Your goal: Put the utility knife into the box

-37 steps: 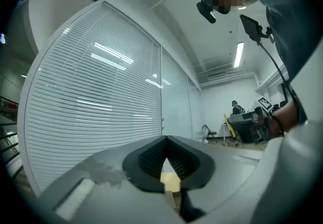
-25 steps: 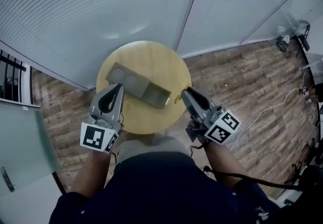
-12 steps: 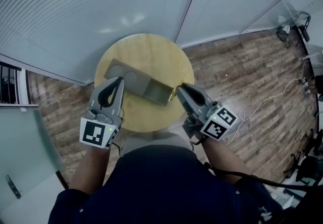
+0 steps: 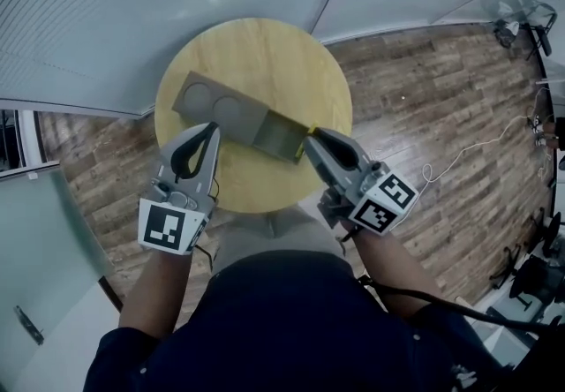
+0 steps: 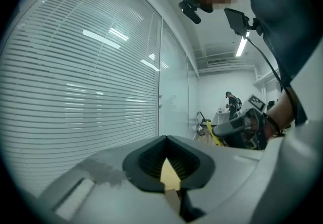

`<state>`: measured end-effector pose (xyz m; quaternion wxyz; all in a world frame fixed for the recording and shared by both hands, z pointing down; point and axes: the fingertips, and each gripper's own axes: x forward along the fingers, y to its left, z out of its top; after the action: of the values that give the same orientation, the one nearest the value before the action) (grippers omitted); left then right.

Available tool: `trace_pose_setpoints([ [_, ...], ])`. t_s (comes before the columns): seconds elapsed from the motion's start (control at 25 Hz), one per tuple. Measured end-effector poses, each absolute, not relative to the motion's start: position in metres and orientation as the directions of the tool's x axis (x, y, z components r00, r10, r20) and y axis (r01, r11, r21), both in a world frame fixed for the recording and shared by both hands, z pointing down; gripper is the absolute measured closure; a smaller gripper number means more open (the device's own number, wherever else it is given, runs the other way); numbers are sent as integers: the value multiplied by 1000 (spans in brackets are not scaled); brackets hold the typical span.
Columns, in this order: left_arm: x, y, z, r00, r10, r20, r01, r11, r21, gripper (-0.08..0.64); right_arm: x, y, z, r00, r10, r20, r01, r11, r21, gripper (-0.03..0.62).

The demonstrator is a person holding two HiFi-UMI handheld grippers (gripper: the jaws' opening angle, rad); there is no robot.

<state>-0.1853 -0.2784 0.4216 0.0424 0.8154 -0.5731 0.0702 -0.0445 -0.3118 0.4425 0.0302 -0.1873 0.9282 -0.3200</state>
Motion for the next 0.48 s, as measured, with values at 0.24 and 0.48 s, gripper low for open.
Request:
trace_pose_setpoints([
  [0.24,-198,-291,460,304,-932,199,-951,-309,5,557,-55,-316,490,-934,-339,109,-331,714,-616,531],
  [0.48,-200,-293,502,300,-929,219,-953,-302,23,558,-56,-319,541,-929,-332,163,-356,681,-640,531],
])
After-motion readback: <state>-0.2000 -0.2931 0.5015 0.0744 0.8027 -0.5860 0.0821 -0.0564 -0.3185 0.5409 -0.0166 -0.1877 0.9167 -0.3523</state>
